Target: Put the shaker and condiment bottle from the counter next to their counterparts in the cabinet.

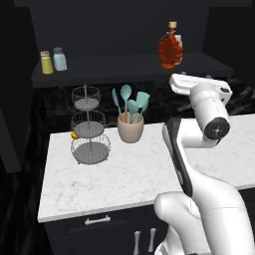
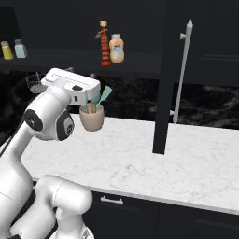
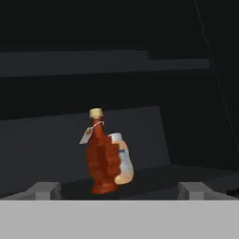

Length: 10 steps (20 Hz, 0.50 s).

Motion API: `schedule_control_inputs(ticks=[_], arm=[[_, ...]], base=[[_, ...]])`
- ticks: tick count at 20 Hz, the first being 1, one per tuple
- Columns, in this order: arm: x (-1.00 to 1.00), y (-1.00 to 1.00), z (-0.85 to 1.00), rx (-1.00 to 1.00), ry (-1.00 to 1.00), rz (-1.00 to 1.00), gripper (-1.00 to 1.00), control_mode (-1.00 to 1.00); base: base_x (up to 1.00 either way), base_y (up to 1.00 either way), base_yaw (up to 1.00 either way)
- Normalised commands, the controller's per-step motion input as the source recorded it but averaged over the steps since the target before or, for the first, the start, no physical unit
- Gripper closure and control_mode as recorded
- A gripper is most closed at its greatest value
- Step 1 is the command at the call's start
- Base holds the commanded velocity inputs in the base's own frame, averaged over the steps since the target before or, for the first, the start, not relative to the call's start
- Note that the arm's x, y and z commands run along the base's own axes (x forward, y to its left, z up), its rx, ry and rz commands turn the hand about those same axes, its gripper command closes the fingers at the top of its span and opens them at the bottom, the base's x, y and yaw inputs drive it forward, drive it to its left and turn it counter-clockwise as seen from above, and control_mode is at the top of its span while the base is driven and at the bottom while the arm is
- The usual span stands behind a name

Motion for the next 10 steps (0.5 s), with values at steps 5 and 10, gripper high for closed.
schedule_control_inputs(ticks=[5, 10], arm=[[-1.00, -0.24, -1.00, 0.00, 0.16, 0.00, -1.00, -1.00], [-1.00, -0.44, -0.93, 0.00, 0.10, 0.02, -1.00, -1.00]], base=[[0.00, 0.00, 0.00], [0.00, 0.00, 0.00]])
